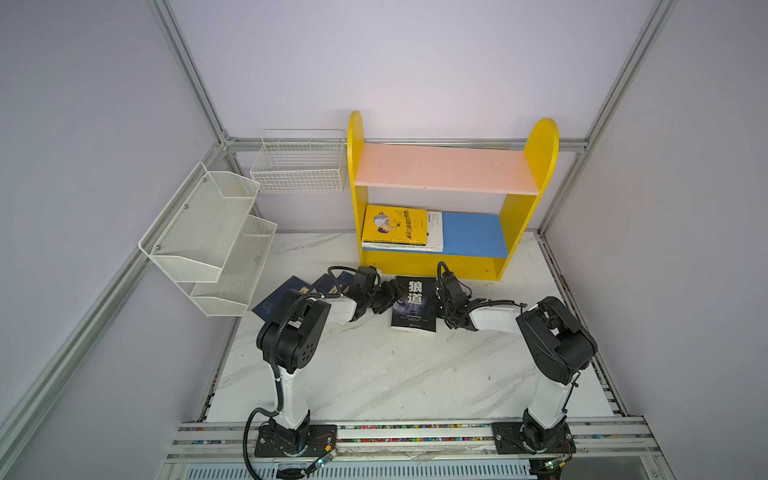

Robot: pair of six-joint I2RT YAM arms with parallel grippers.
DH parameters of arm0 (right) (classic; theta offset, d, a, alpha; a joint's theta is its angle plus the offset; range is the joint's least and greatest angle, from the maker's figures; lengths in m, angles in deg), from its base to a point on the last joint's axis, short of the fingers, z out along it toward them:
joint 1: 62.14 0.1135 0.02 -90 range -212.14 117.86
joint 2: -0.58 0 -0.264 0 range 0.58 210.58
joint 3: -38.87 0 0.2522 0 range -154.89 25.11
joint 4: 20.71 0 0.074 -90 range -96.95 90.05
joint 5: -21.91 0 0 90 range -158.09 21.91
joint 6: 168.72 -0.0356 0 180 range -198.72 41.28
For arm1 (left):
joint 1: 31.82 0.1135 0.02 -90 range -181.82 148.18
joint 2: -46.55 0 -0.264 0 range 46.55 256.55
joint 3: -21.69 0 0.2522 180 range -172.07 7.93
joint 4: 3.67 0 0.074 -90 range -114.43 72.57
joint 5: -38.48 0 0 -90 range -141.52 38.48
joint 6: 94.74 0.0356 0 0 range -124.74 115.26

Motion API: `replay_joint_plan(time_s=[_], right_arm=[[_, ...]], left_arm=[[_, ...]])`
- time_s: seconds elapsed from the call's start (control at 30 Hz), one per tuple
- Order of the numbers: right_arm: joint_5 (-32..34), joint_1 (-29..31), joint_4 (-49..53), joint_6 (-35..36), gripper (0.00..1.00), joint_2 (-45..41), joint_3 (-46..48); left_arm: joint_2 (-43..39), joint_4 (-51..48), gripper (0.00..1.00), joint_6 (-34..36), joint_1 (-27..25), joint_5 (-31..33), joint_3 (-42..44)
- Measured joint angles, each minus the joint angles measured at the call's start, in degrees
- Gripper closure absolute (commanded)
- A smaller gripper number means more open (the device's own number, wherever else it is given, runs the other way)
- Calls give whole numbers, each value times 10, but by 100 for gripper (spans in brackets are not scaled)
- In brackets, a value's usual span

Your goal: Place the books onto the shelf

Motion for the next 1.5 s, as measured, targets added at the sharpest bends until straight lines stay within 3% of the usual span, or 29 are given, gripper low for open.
replay_joint_plan(time_s=[0.17,0.23,0.33,0.53,0.83,1.03,1.4,1.5], right_arm=[[-27,0,-58,2,65,18,1],[-33,0,-67,3,65,22,-1],[-43,0,-68,6,65,29,-10],[-63,6,-66,20,65,40,-19],[-78,6,-54,44,65,45,-30],[-94,1,-45,53,65,47,-39],[-109,-3,-33,57,65,60,-61],[-109,-3,-33,57,65,60,-61]], left_arm=[[3,155,41,-95,-8,-46,9],[1,181,47,-109,-8,-49,13],[-9,177,47,-112,-7,-50,17],[-36,113,41,-86,-9,-53,17],[-54,-60,43,37,-8,-40,-43],[-54,-190,35,118,-8,-11,-89],[-38,-344,59,214,-6,19,-166],[-38,-364,61,230,-3,36,-172]])
